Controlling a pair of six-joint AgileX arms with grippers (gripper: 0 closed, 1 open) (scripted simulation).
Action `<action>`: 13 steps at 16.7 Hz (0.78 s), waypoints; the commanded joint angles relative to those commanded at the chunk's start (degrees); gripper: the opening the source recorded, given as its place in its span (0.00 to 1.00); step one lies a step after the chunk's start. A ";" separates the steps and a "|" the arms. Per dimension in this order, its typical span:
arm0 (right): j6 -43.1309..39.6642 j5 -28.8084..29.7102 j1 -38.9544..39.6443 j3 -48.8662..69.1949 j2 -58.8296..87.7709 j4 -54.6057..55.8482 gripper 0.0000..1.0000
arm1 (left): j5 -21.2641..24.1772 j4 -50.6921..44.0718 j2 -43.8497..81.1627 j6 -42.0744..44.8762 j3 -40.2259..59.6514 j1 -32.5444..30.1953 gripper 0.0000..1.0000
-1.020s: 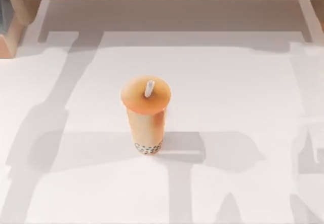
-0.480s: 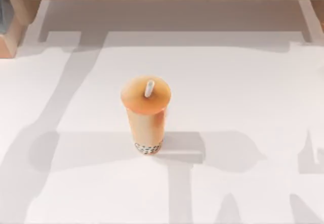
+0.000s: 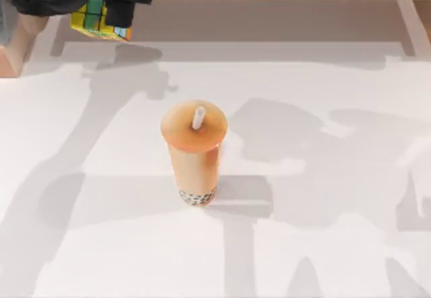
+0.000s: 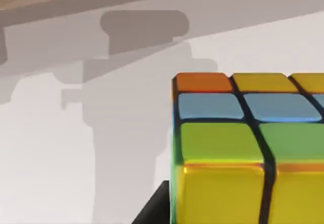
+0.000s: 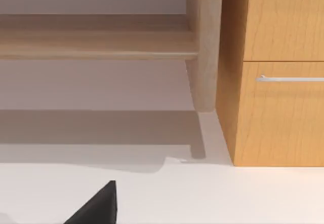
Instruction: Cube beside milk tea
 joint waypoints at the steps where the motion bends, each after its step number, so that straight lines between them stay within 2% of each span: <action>1: 0.00 0.00 0.00 0.00 0.00 0.00 1.00 | 0.00 -3.80 1.70 -2.45 -2.73 0.37 0.00; 6: 0.00 0.00 0.00 0.00 0.00 0.00 1.00 | 0.35 -15.01 8.76 -11.85 -12.24 1.01 0.00; 13: 0.00 0.00 0.00 0.00 0.00 0.00 1.00 | 0.57 -15.20 8.78 -11.86 -12.45 1.18 0.00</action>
